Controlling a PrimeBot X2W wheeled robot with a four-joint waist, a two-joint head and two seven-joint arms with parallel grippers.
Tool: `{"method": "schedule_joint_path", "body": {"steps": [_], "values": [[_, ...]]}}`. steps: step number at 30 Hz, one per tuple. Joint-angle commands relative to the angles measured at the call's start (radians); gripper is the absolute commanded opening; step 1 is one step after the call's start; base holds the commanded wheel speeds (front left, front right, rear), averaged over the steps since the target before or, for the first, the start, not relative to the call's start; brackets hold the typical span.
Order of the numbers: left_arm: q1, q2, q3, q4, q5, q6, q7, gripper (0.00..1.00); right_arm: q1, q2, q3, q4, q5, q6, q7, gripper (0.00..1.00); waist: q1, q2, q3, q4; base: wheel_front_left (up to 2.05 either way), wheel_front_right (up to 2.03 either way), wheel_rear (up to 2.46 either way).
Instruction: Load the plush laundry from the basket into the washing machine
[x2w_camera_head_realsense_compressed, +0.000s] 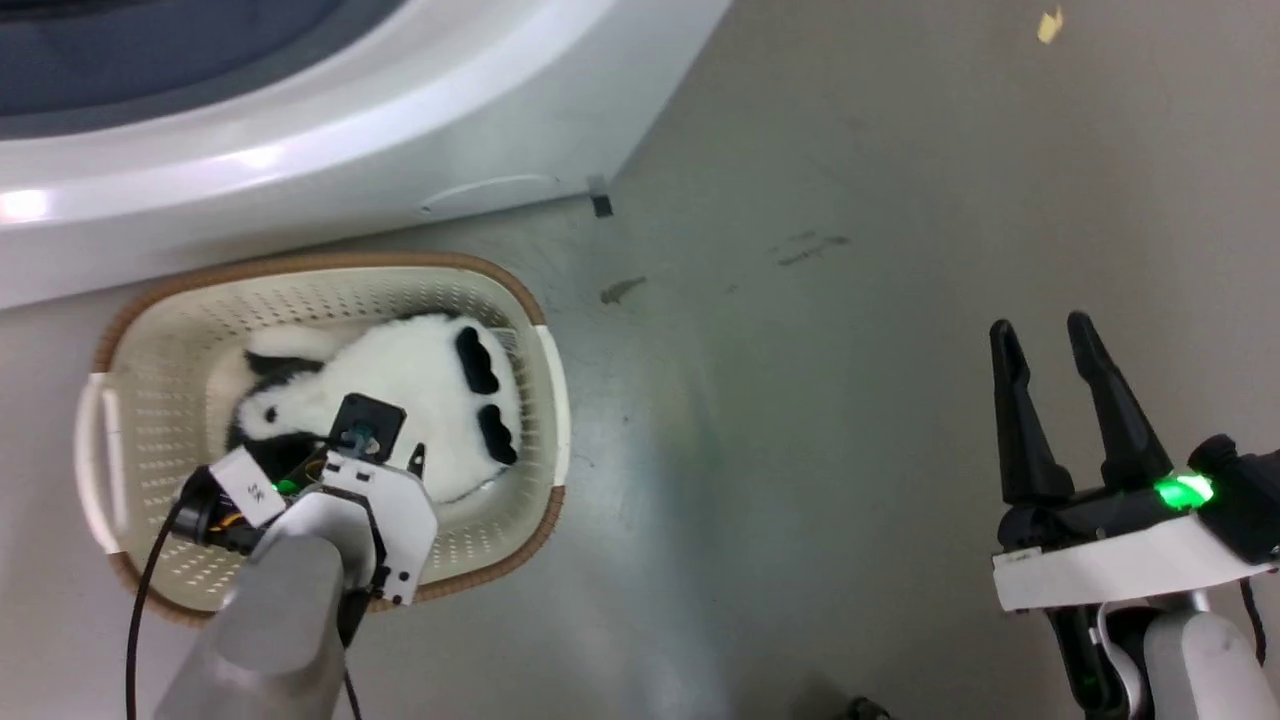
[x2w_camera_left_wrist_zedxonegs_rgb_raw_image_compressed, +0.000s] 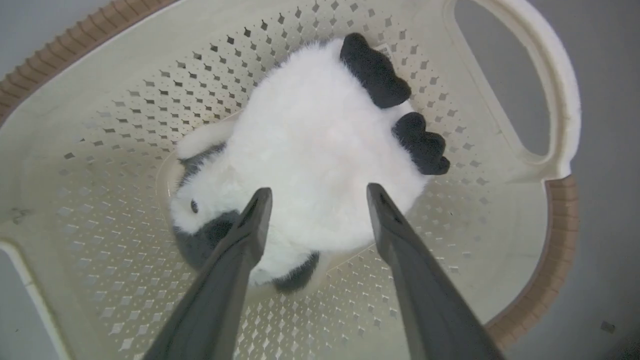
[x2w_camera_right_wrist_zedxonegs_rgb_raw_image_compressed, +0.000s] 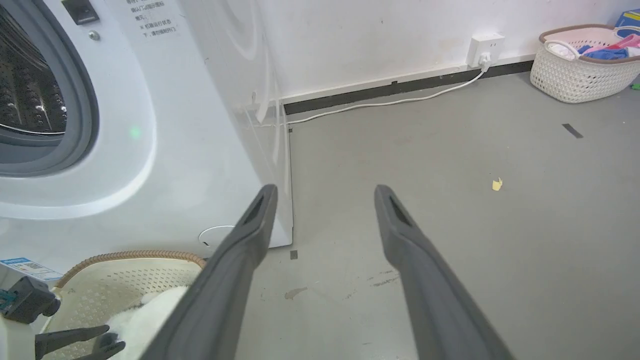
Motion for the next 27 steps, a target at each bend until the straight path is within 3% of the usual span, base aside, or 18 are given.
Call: {"method": "schedule_joint_path", "body": {"steps": [1, 21, 27], "values": [[-0.045, 0.019, -0.015, 0.047, -0.006, -0.007, 0.029, 1.00, -0.021, 0.002, 0.004, -0.006, 0.014, -0.001, -0.012, 1.00, -0.0001, -0.0001, 0.035, -0.029, 0.00, 0.00, 0.00], [-0.289, 0.078, -0.101, 0.282, -0.028, -0.020, 0.187, 1.00, -0.025, 0.002, 0.032, -0.005, 0.094, -0.001, -0.053, 1.00, -0.0001, -0.0001, 0.218, -0.109, 0.00, 0.00, 0.00], [-0.354, 0.095, -0.130, 0.361, -0.043, -0.005, 0.225, 1.00, -0.026, 0.002, 0.033, -0.009, 0.125, -0.001, -0.068, 1.00, -0.0001, -0.0001, 0.288, -0.128, 0.00, 0.00, 0.00]]}}
